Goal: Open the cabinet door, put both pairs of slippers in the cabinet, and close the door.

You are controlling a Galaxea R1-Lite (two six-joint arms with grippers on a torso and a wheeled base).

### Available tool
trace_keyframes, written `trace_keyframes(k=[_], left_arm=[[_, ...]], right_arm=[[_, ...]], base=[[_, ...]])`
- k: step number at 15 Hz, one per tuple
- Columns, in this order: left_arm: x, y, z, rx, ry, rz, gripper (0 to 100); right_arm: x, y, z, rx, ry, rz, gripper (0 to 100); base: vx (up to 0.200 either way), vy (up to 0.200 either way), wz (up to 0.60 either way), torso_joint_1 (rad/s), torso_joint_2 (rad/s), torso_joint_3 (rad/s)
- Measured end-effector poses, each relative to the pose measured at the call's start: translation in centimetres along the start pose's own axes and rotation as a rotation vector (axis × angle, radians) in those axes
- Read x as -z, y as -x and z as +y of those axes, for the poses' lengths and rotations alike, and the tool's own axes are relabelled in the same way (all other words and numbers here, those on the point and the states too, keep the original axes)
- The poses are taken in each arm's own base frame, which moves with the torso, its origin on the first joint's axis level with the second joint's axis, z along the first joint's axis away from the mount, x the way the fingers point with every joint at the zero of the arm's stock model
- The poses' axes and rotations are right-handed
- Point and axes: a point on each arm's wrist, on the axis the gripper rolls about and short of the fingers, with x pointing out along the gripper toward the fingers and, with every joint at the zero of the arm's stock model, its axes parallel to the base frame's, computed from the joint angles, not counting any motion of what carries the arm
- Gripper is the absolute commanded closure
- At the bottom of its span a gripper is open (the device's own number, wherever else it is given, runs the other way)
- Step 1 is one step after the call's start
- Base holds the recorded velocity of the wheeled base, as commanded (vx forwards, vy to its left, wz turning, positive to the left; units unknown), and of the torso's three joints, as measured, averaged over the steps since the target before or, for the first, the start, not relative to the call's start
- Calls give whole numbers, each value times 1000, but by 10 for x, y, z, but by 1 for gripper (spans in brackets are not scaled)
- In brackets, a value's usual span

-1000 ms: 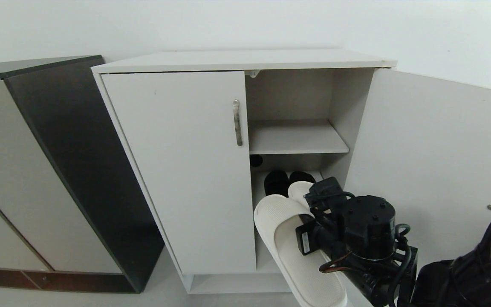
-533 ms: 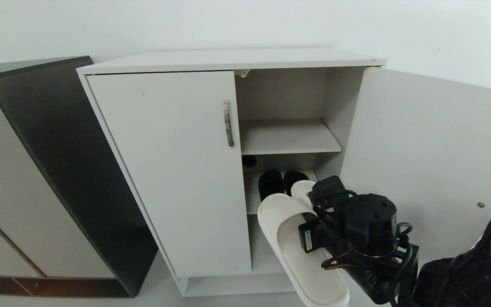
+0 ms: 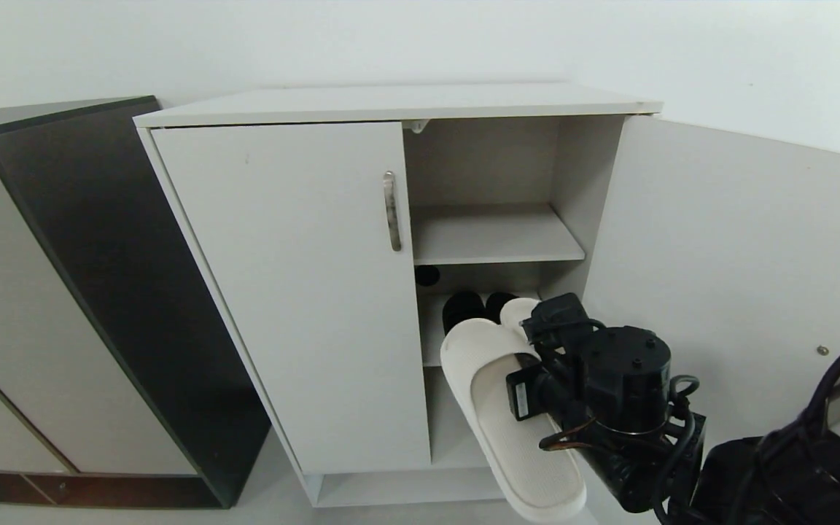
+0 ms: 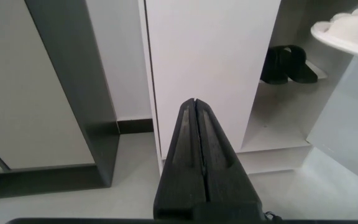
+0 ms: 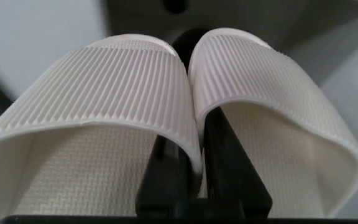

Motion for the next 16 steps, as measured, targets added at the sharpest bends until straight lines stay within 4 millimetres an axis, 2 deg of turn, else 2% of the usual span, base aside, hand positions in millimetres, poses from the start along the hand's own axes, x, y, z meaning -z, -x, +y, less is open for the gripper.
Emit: trace_keyframes(k=[3,9,16], left_arm=[[0,0,0,1,0,0,100],[0,0,0,0,0,0,100],[0,0,0,0,-2,0,100]], right_arm=[[-8,-14,11,161,10,3,100],[-27,-22,24,151,13,21,100],[-72,-31,24,163,-62,2,100]], base=[[0,0,0,0,0,0],[0,0,0,0,0,0],[0,0,0,0,0,0]])
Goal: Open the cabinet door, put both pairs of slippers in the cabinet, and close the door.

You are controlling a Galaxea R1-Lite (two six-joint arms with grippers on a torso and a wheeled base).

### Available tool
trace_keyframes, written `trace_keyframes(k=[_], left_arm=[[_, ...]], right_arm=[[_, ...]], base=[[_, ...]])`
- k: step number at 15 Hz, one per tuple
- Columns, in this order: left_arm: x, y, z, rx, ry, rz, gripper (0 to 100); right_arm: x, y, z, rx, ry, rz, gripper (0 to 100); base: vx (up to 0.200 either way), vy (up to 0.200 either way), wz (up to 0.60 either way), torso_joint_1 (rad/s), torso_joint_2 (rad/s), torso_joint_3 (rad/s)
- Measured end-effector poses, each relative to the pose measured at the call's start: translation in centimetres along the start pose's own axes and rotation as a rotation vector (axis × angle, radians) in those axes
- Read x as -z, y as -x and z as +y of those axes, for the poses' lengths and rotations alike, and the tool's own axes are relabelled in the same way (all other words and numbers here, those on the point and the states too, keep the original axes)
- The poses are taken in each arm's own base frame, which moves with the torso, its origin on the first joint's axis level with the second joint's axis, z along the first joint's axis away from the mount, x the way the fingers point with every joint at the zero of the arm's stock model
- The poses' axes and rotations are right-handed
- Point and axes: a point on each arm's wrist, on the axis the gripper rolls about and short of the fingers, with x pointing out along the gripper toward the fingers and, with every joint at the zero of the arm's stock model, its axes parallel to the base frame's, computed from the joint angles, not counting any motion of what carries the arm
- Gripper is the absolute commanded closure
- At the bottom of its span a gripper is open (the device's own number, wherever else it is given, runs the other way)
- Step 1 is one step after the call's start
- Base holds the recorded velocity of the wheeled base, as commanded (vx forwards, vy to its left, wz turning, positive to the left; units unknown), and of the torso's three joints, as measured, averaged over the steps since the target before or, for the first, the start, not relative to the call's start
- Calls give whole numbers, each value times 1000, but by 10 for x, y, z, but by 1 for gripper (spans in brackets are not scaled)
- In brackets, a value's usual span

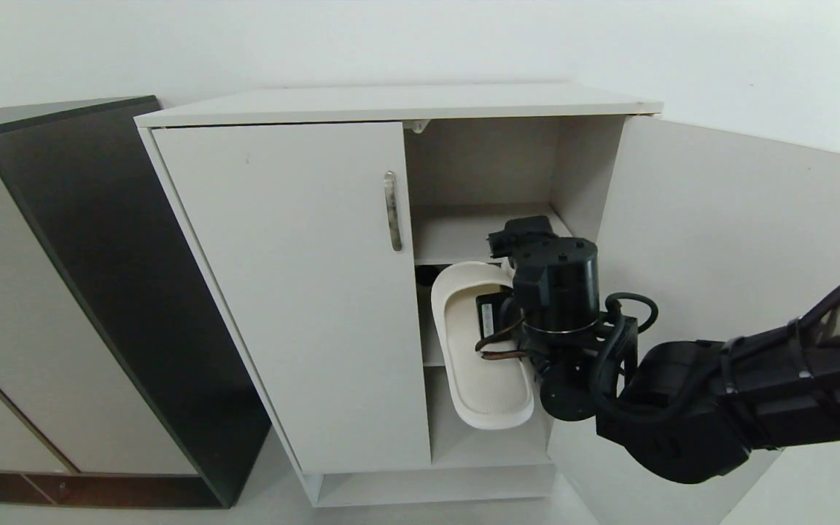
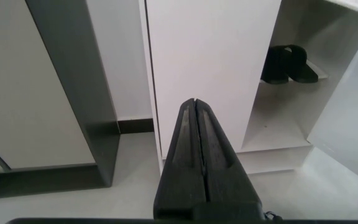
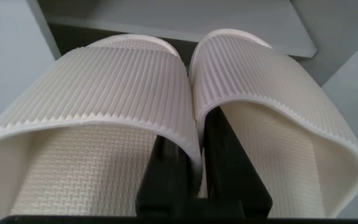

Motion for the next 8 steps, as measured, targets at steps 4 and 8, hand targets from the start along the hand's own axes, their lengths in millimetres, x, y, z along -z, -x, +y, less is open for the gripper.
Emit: trace_keyframes(k=[4,8], left_arm=[[0,0,0,0,-1,0,100],[0,0,0,0,-1,0,100]], right_arm=[[-14,-2,-2,13,-41,44,100],[-21,-2,-5,20,-55,44,100]], base=[[0,0,0,0,0,0],[0,0,0,0,0,0]])
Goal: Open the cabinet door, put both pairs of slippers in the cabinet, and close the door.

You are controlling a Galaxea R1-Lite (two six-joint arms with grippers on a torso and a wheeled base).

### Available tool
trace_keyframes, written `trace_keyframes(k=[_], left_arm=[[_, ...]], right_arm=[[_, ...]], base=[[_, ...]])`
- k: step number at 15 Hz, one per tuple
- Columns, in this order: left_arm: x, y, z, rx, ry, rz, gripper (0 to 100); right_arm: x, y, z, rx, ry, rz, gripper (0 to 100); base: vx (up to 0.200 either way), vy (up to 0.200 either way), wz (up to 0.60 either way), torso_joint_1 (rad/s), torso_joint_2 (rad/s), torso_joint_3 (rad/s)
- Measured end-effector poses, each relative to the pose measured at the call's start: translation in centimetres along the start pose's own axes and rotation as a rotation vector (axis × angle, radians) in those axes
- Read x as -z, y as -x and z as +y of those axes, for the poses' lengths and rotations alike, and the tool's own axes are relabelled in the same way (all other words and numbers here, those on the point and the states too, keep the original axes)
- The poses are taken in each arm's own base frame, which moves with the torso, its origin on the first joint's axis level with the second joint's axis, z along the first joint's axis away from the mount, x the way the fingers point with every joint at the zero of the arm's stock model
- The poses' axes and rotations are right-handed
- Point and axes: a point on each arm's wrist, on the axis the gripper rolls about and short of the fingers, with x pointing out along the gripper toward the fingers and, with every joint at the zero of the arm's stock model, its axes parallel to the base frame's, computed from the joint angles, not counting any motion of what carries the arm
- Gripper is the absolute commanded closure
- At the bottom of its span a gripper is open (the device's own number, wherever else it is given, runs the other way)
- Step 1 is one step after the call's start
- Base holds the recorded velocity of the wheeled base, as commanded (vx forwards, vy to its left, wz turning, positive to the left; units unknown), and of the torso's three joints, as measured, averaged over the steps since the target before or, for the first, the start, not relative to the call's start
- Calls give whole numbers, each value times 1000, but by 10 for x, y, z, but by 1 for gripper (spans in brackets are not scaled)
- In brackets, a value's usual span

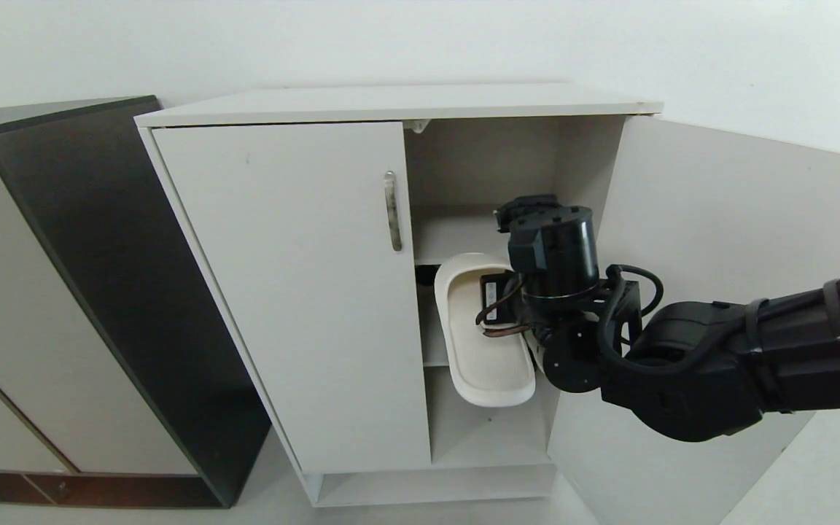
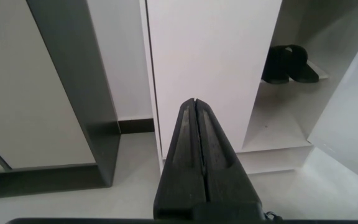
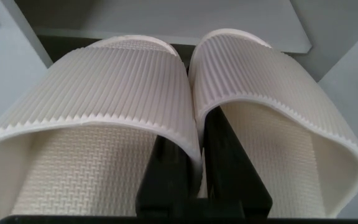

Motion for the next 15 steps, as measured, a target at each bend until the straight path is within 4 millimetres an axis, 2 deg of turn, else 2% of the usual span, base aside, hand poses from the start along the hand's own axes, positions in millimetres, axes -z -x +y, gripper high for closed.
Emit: trace_keyframes(k=[4,15], left_arm=[[0,0,0,0,0,0,100],[0,0,0,2,0,0,100]], right_arm=[[-1,0,-1,2,1,-2,100],[-1,-1,-1,3,1,-3,100]], base=[[0,0,0,0,0,0],[200,0,0,1,4,1]])
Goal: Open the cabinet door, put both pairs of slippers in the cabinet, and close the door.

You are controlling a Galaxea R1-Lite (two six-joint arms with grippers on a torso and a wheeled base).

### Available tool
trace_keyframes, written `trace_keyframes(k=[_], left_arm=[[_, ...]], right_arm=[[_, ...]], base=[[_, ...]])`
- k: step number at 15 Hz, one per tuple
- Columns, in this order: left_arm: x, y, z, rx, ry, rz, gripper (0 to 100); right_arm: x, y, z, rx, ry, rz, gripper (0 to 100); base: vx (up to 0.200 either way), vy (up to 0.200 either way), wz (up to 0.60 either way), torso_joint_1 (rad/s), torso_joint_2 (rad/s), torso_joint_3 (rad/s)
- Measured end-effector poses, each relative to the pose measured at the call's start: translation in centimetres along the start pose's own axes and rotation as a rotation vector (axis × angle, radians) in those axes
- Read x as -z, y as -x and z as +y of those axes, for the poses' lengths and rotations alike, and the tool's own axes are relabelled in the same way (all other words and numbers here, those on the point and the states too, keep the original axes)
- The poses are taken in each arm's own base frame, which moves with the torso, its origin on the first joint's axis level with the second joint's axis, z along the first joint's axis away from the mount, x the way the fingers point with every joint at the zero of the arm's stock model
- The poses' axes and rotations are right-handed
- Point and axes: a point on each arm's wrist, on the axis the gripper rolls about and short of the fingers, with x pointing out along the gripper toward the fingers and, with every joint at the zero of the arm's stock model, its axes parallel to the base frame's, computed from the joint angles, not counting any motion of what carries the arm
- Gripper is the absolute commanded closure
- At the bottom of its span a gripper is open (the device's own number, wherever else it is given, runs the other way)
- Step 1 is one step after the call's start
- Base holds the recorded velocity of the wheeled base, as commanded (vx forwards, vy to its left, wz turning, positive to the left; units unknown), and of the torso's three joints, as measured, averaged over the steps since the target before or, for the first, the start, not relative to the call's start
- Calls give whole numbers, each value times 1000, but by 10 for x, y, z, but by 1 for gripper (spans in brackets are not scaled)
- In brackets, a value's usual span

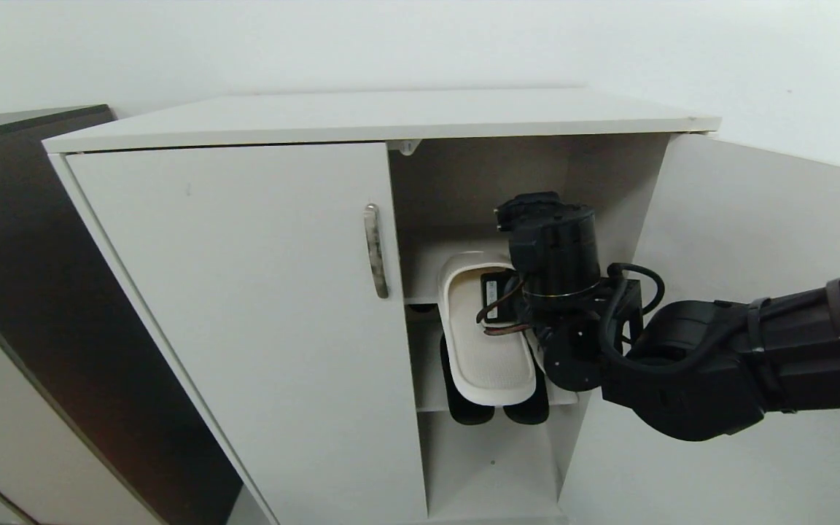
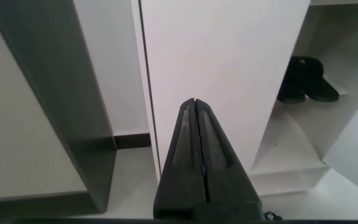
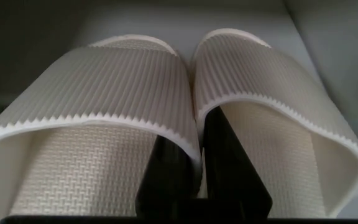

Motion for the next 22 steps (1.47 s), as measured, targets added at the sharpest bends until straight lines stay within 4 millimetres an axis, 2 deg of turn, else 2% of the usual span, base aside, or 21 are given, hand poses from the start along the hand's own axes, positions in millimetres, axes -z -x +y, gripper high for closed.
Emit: trace_keyframes(k=[8,13,22], left_arm=[[0,0,0,-1,3,0,100],[0,0,0,-1,3,0,100],[0,0,0,-3,3,0,100]], right_arm=[[2,-2,0,3,5,2,100],[2,-18,2,23,12,-5,100],[-19,-52,6,64,25,-36,100]], base=[[25,0,0,-1,1,0],[0,0,0,0,0,0],[0,0,0,0,0,0]])
